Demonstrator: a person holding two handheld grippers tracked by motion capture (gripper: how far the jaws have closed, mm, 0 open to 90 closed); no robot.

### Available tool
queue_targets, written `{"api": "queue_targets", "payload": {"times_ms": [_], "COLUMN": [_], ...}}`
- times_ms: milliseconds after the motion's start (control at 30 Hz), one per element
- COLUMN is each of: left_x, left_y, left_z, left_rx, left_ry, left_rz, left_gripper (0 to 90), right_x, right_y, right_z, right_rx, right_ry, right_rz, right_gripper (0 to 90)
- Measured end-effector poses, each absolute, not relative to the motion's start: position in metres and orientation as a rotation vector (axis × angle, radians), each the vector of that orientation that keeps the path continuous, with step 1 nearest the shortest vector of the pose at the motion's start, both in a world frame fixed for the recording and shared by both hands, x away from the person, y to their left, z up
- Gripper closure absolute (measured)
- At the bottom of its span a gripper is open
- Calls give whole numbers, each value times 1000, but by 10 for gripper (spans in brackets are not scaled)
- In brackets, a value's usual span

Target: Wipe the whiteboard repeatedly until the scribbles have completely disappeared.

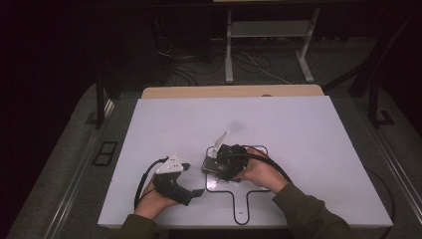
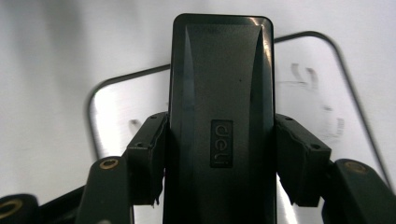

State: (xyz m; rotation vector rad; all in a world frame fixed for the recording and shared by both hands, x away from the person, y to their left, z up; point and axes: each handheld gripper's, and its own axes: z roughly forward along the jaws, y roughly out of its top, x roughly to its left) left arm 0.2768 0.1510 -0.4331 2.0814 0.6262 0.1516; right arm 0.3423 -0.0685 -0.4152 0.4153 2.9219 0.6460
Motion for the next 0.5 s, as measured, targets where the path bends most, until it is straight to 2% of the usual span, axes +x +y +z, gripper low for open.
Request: {"api": "queue_targets", "payload": {"times_ms": [133, 500], "left_x": [277, 277], "left_y": [151, 152], "left_z": [-433, -433], "left_rx": [2081, 2079], "left_ry": [625, 629], "left_rz": [155, 153], "left_gripper": [0, 0], "right_x": [328, 346], "right_y": [-64, -71], "right_z": [-415, -415], "right_rx": [361, 454], "right_ry": [2947, 2905], "right_rz": [660, 641], "right_gripper": [390, 390]}}
